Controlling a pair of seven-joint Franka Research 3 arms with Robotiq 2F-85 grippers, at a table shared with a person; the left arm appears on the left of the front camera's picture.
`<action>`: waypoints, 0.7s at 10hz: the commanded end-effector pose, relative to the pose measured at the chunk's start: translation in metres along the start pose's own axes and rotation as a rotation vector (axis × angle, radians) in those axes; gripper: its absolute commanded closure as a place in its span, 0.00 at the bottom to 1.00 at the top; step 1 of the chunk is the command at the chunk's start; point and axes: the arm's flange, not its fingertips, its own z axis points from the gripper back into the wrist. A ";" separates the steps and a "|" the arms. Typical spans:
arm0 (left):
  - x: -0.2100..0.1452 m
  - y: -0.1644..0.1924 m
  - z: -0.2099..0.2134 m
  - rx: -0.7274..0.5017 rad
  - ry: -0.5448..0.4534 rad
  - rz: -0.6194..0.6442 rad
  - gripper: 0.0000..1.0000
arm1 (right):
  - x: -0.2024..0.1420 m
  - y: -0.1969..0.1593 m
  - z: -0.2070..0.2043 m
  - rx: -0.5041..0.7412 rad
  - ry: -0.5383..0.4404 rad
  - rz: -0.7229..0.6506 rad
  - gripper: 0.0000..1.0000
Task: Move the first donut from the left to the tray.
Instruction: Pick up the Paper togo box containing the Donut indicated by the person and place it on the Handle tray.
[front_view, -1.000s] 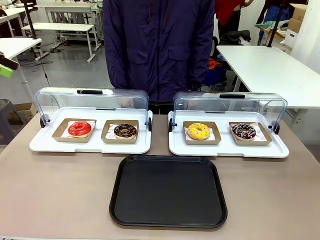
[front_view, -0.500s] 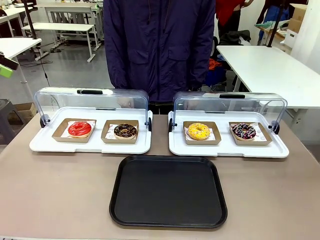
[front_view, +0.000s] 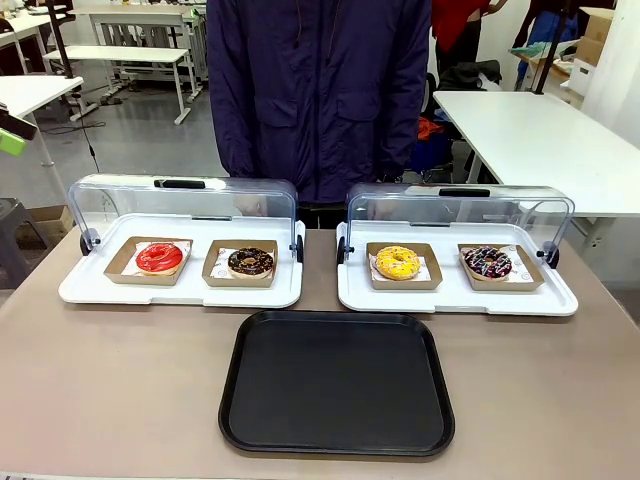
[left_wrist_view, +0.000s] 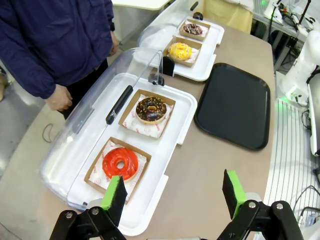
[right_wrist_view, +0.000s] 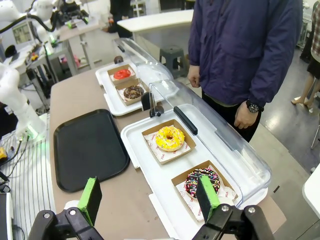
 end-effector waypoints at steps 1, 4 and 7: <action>0.001 0.000 0.001 -0.007 -0.015 -0.008 0.00 | 0.002 0.000 -0.001 0.004 -0.012 0.012 0.00; 0.001 0.000 0.001 -0.007 -0.015 -0.008 0.00 | 0.002 0.000 -0.001 0.004 -0.012 0.012 0.00; 0.001 0.000 0.001 -0.007 -0.015 -0.008 0.00 | 0.002 0.000 -0.001 0.004 -0.012 0.012 0.00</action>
